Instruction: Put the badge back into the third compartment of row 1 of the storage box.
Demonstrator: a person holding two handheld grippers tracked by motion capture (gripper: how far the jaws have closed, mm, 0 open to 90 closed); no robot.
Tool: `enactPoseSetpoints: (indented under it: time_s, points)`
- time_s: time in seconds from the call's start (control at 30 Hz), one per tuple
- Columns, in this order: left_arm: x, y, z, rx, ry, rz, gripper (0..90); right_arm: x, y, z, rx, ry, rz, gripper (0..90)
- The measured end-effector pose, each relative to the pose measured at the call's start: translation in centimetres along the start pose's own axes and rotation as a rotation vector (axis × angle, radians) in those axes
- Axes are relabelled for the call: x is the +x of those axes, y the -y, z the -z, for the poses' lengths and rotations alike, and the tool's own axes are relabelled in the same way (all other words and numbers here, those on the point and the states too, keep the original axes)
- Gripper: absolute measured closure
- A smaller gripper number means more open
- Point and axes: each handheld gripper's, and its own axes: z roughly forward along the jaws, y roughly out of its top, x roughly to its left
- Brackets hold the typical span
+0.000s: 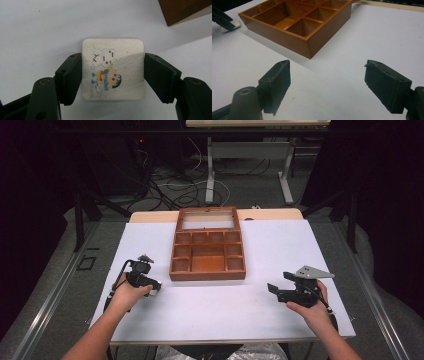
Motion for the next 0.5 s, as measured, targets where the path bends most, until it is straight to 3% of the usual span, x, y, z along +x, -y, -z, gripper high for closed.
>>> enactPoseSetpoints:
  time_s: [0.33,0.5]
  points:
    - [0.1,0.2,0.7,-0.038,0.001,-0.049,33.3,0.0,0.0,0.0,0.010,0.000,0.007,20.3]
    - [0.1,0.2,1.3,-0.087,0.011,-0.078,33.3,0.0,0.0,0.0,0.002,0.001,0.006,20.3]
